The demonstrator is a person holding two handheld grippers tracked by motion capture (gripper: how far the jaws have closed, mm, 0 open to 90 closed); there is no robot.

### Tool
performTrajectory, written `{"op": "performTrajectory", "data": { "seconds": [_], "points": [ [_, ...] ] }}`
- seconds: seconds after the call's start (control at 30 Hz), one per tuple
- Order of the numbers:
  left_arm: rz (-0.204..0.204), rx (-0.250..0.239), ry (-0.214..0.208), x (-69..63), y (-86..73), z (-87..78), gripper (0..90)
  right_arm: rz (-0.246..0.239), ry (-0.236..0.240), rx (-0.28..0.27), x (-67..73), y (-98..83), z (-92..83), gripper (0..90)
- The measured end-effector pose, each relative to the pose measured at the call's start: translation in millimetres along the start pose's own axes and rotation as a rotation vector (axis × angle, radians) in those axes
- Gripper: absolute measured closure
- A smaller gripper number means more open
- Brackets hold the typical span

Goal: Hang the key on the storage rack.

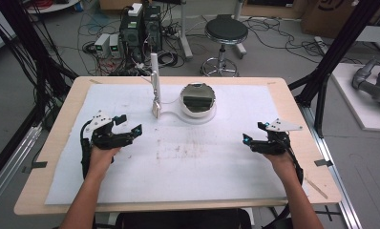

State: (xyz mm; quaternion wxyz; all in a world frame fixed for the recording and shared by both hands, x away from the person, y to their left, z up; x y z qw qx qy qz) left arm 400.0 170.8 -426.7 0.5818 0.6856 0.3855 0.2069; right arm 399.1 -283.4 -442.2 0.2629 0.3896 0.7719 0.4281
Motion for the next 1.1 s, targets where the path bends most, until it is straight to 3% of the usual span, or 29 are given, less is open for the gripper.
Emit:
{"op": "performTrajectory", "data": {
  "seconds": [1.1],
  "points": [
    [-0.002,0.006,-0.004,-4.5,-4.7,1.0,19.0,0.017,-0.012,0.001,0.4,-1.1,-4.6,21.8]
  ]
}}
Point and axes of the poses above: each handheld gripper's, and its own axes: z roughly forward along the jaws, y roughly out of its top, x roughly to its left, the point moved 7 cm from there along z, roughly forward along the jaws, and after that the axes turned 2 degrees about -y, right-handed, at the moved point
